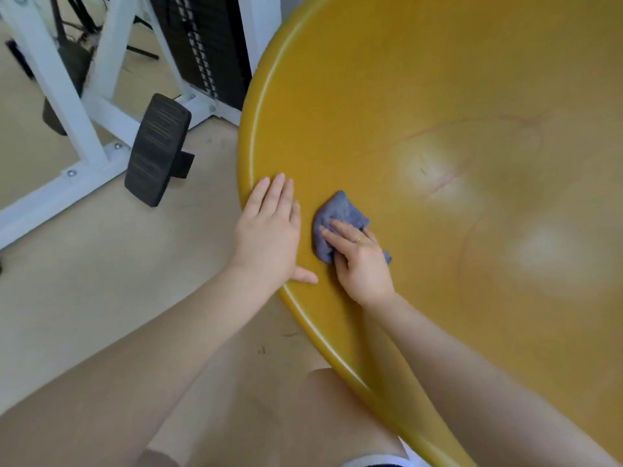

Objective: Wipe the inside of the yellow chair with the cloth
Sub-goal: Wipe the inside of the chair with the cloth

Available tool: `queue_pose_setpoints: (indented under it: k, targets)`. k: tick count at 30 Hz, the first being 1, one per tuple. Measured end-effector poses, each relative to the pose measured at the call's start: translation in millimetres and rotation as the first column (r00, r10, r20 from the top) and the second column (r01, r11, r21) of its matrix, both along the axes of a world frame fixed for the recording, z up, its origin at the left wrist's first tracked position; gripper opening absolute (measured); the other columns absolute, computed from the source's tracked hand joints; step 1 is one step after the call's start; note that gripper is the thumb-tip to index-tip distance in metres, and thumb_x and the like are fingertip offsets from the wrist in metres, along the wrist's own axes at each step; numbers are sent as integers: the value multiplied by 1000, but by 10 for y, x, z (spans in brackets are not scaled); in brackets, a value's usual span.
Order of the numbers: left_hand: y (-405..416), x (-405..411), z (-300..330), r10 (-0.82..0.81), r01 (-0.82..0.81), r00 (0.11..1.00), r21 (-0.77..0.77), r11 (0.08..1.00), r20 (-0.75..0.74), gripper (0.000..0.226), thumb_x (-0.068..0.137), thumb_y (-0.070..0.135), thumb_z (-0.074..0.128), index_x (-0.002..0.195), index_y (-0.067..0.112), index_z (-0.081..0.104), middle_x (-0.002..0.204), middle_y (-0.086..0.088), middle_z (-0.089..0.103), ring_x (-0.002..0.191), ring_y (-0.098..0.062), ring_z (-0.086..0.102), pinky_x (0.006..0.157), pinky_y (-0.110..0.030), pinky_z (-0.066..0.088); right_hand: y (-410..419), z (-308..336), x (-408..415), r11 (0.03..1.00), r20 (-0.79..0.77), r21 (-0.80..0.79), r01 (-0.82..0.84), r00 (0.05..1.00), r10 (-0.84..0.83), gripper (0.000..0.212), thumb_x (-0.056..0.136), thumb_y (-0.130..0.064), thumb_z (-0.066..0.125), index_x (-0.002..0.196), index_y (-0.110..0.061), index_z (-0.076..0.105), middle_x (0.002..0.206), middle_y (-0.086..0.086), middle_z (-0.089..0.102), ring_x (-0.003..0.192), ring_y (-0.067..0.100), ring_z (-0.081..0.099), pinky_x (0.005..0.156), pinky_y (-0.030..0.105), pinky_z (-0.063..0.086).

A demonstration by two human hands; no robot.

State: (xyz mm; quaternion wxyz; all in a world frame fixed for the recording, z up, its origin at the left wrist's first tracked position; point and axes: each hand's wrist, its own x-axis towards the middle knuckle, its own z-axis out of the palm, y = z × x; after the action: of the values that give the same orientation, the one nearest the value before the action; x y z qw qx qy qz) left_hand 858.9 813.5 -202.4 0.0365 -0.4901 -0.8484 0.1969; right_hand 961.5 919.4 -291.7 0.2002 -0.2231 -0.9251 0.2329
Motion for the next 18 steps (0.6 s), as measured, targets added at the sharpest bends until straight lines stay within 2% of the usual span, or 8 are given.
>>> queue_pose_setpoints:
  k: [2, 3, 5, 7, 9, 11, 14, 18]
  targets:
    - [40, 40, -27, 28, -28, 1000, -47, 999, -11, 121, 64, 82, 49, 149, 5, 10, 156, -20, -8, 144, -32, -9, 115, -41, -8, 261, -109, -122, 993, -32, 117, 25, 999, -21, 42, 81, -14, 41, 116, -11, 64, 119, 19, 63, 108, 40, 59, 94, 56, 39]
    - [63, 64, -24, 43, -44, 999, -77, 996, -15, 120, 65, 81, 49, 150, 7, 9, 155, -21, -10, 144, -33, -9, 116, -41, -7, 345, -148, -170, 993, -53, 106, 46, 998, -41, 41, 82, -9, 43, 118, -9, 63, 122, 21, 60, 112, 44, 55, 95, 57, 38]
    - [103, 96, -30, 65, -67, 998, -112, 991, -20, 119, 65, 80, 52, 150, 8, 9, 154, -23, -12, 144, -33, -8, 116, -40, -5, 366, -162, -233, 994, -82, -20, 105, 991, -106, 41, 81, 0, 46, 120, -4, 60, 127, 25, 54, 119, 48, 47, 99, 54, 36]
    - [110, 124, -23, 74, -74, 997, -117, 990, -10, 119, 64, 79, 52, 150, 9, 9, 155, -22, -11, 144, -31, -7, 116, -39, -4, 203, -154, -158, 991, -74, -67, 115, 990, -120, 41, 80, -1, 44, 117, -2, 61, 126, 26, 55, 117, 47, 49, 99, 52, 39]
    - [86, 146, -15, 76, -77, 997, -114, 990, -7, 119, 64, 81, 50, 150, 10, 8, 155, -19, -11, 145, -29, -6, 116, -38, -4, -58, -161, 111, 998, -89, -64, -1, 996, -5, 45, 78, -7, 36, 112, -2, 65, 119, 25, 60, 109, 43, 57, 93, 53, 45]
    - [77, 172, -2, 87, -88, 996, -126, 988, -19, 119, 65, 82, 47, 150, 10, 6, 156, -17, -11, 145, -28, -6, 116, -37, -3, -293, -150, 454, 988, -82, -97, -119, 990, 111, 51, 75, -12, 31, 112, -5, 66, 118, 21, 62, 107, 38, 60, 90, 46, 49]
    - [97, 238, 56, 111, -113, 994, -146, 983, -25, 121, 63, 84, 45, 150, 10, 5, 156, -16, -10, 145, -27, -5, 117, -38, -2, -368, -111, 712, 974, -48, -114, -194, 981, 189, 49, 77, -13, 34, 114, -7, 65, 118, 17, 63, 106, 33, 61, 88, 39, 50]
    - [123, 282, 83, 126, -128, 992, -154, 980, -22, 122, 62, 83, 50, 149, 9, 9, 157, -15, -7, 145, -28, -3, 117, -38, 0, -31, -143, 516, 954, 27, 60, -295, 956, 293, 47, 78, -11, 35, 115, -4, 63, 117, 20, 63, 103, 38, 62, 88, 44, 49]
